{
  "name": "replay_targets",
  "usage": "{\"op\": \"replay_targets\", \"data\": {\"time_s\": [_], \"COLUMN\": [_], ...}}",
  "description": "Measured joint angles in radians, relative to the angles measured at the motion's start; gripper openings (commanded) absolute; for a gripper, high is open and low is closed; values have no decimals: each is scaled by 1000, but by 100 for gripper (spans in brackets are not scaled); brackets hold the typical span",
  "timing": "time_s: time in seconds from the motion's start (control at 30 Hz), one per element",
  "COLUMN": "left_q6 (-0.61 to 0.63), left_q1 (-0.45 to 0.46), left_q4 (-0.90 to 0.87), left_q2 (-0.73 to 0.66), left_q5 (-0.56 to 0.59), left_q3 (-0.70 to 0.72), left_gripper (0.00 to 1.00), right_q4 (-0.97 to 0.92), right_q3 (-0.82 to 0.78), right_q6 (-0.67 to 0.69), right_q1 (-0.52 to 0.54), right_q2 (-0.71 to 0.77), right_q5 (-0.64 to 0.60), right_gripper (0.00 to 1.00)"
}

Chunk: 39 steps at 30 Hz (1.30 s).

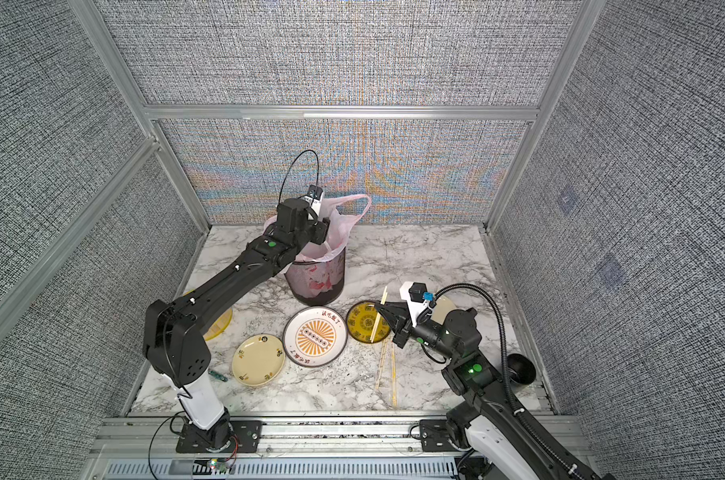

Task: Remove the packaging of disposable chopsticks
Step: Place the packet bag in the trash bin, then place the disposable chopsticks on the plate.

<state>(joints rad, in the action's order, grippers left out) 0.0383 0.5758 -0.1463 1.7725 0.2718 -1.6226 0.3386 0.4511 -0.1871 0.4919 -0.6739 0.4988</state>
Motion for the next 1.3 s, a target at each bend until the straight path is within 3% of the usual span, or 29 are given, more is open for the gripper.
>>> {"op": "replay_targets", "data": {"time_s": [0.33, 0.53, 0.77, 0.9, 1.13, 1.3], "left_q6": [-74, -111, -133, -144, -203, -260], "left_q1": [0, -4, -11, -9, 7, 44], "left_q4": [-94, -184, -218, -163, -13, 82], "left_q2": [-71, -88, -222, -380, -677, -778], "left_q5": [18, 89, 6, -87, -272, -385], "left_q3": [-2, -22, 84, 224, 572, 732], "left_gripper": [80, 82, 84, 85, 85, 85], "right_q4": [0, 0, -40, -79, -127, -235], "right_q3": [0, 0, 52, 117, 246, 370], "right_q6": [0, -1, -18, -60, -198, -246], "right_q1": [0, 0, -2, -36, -116, -126], "right_q2": [0, -1, -80, -217, -486, -644], "right_q5": [0, 0, -51, -74, 21, 77], "right_gripper": [0, 0, 0, 0, 0, 0]}}
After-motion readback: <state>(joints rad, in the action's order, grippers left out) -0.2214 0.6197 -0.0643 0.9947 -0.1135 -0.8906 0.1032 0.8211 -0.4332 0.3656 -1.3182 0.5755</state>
